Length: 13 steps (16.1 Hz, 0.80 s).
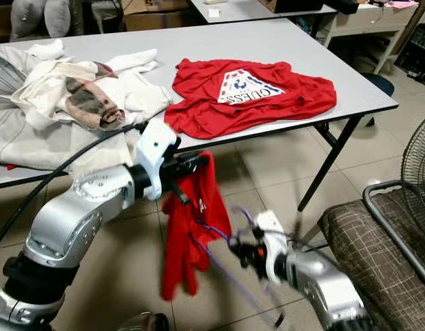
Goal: Hang hanger
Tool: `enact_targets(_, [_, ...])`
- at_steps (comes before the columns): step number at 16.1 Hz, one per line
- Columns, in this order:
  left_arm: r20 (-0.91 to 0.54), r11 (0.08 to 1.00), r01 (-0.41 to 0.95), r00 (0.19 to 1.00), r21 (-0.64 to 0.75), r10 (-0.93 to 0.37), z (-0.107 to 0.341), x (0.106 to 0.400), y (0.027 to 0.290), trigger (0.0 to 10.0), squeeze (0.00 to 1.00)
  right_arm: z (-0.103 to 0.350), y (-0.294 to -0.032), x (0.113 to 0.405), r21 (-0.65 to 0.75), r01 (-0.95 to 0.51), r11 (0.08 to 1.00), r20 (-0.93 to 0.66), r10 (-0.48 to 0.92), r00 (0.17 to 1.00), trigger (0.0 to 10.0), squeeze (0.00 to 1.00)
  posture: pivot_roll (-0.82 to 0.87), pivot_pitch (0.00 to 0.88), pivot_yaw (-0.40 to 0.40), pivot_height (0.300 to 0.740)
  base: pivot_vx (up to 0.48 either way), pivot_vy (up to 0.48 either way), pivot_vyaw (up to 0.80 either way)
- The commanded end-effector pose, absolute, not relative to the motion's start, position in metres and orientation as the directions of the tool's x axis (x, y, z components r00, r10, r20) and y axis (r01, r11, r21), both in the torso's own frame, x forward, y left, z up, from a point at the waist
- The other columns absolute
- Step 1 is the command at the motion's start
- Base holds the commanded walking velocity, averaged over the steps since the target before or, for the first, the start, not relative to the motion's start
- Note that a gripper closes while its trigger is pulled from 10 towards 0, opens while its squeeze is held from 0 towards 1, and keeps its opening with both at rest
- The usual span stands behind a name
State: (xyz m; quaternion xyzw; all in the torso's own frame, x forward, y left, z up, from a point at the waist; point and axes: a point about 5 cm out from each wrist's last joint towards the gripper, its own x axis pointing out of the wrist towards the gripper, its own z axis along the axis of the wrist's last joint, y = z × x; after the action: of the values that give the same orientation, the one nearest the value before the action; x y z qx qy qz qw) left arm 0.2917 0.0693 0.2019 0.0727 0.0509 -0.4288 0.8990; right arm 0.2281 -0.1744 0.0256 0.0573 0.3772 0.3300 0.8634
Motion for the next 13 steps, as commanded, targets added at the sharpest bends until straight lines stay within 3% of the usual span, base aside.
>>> enact_targets(1, [-0.118, 0.628, 0.771, 0.637, 0.104, -0.762, 0.213, 0.293, 0.07, 10.0, 0.0, 0.021, -0.18, 0.224, 0.364, -0.485, 0.795, -0.636, 0.592, 0.494, 10.0, 0.0, 0.04, 0.108, 0.021, 0.74, 0.0, 0.0, 0.0])
enact_targets(3, [-0.108, 0.648, 0.753, 0.658, 0.11, -0.746, 0.216, 0.296, 0.073, 10.0, 0.0, 0.012, -0.188, 0.215, 0.457, -0.306, 0.835, -0.651, 0.548, 0.525, 10.0, 0.0, 0.03, 0.108, 0.021, 0.74, 0.0, 0.0, 0.0])
enact_targets(6, [-0.119, 0.654, 0.75, 0.662, 0.1, -0.74, 0.212, 0.295, 0.076, 10.0, 0.0, 0.009, -0.21, 0.221, 0.586, 0.041, 0.809, -0.6, 0.399, 0.694, 10.0, 0.0, 0.03, 0.107, 0.019, 0.74, 0.0, 0.0, 0.0])
enact_targets(7, [-0.131, 0.654, 0.75, 0.661, 0.097, -0.739, 0.208, 0.293, 0.077, 10.0, 0.0, 0.016, -0.216, 0.226, 0.656, 0.106, 0.748, -0.536, 0.362, 0.763, 10.0, 0.0, 0.03, 0.107, 0.02, 0.74, 0.0, 0.0, 0.0])
enact_targets(8, [-0.134, 0.655, 0.75, 0.661, 0.096, -0.738, 0.206, 0.293, 0.077, 10.0, 0.0, 0.019, -0.218, 0.228, 0.677, 0.12, 0.726, -0.515, 0.351, 0.782, 10.0, 0.0, 0.03, 0.107, 0.02, 0.74, 0.0, 0.0, 0.0])
enact_targets(10, [-0.177, 0.653, 0.749, 0.662, 0.113, -0.728, 0.191, 0.289, 0.078, 10.0, 0.0, 0.045, -0.229, 0.241, 0.806, 0.161, 0.569, -0.357, 0.251, 0.9, 10.0, 0.0, 0.03, 0.101, 0.026, 0.74, 0.0, 0.0, 0.0])
enact_targets(12, [-0.2, 0.648, 0.751, 0.659, 0.129, -0.725, 0.179, 0.287, 0.078, 10.0, 0.0, 0.061, -0.234, 0.248, 0.865, 0.157, 0.477, -0.277, 0.192, 0.942, 10.0, 0.0, 0.03, 0.096, 0.029, 0.74, 0.0, 0.0, 0.0])
enact_targets(13, [-0.23, 0.647, 0.751, 0.658, 0.132, -0.717, 0.164, 0.285, 0.078, 10.0, 0.0, 0.078, -0.237, 0.257, 0.921, 0.132, 0.365, -0.192, 0.134, 0.972, 10.0, 0.0, 0.03, 0.086, 0.035, 0.74, 0.0, 0.0, 0.0])
